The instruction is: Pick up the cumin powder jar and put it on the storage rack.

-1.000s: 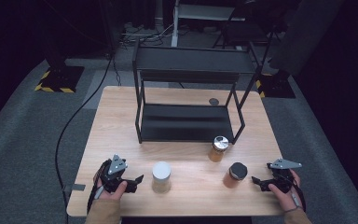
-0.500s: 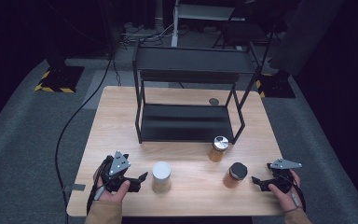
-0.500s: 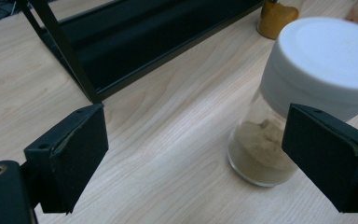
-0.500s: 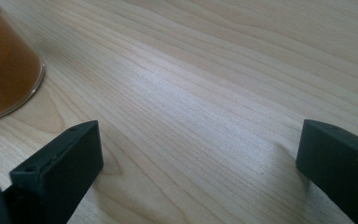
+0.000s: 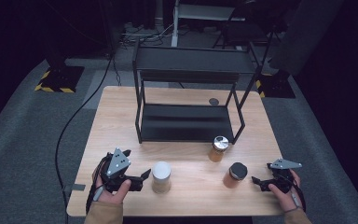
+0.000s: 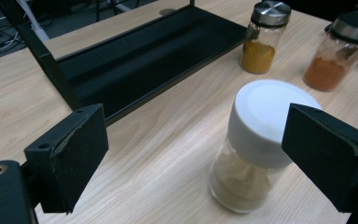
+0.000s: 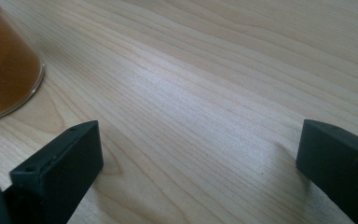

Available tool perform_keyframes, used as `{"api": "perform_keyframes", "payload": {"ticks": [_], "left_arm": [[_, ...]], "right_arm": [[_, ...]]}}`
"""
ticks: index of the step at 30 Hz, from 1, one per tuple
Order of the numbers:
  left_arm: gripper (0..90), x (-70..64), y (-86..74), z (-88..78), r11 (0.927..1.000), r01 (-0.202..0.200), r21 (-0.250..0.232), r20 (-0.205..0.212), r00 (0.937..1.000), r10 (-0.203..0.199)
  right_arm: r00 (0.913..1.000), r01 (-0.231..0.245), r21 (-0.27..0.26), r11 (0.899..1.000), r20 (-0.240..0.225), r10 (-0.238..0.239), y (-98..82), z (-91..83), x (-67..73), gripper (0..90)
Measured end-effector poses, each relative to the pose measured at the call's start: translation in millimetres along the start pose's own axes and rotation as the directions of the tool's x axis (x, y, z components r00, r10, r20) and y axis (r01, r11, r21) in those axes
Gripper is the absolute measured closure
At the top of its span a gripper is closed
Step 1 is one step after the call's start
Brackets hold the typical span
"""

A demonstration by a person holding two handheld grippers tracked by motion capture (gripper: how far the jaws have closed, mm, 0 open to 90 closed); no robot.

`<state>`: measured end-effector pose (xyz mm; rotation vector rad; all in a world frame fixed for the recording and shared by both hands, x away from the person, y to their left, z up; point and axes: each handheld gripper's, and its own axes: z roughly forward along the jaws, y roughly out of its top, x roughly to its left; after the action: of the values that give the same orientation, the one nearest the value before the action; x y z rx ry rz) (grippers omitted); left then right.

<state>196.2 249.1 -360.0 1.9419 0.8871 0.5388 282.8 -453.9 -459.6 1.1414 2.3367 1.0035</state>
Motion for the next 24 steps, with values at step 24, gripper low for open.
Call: {"api": "perform_keyframes", "payload": {"ticks": [24], "left_arm": [[6.6, -21.4, 10.8, 31.2, 0.9998, -0.018, -0.005, 0.103, 0.9945, 0.018]], "right_arm": [[1.0, -0.001, 0.0, 1.0, -0.001, 0.001, 0.0, 0.0, -0.2, 0.1]]}}
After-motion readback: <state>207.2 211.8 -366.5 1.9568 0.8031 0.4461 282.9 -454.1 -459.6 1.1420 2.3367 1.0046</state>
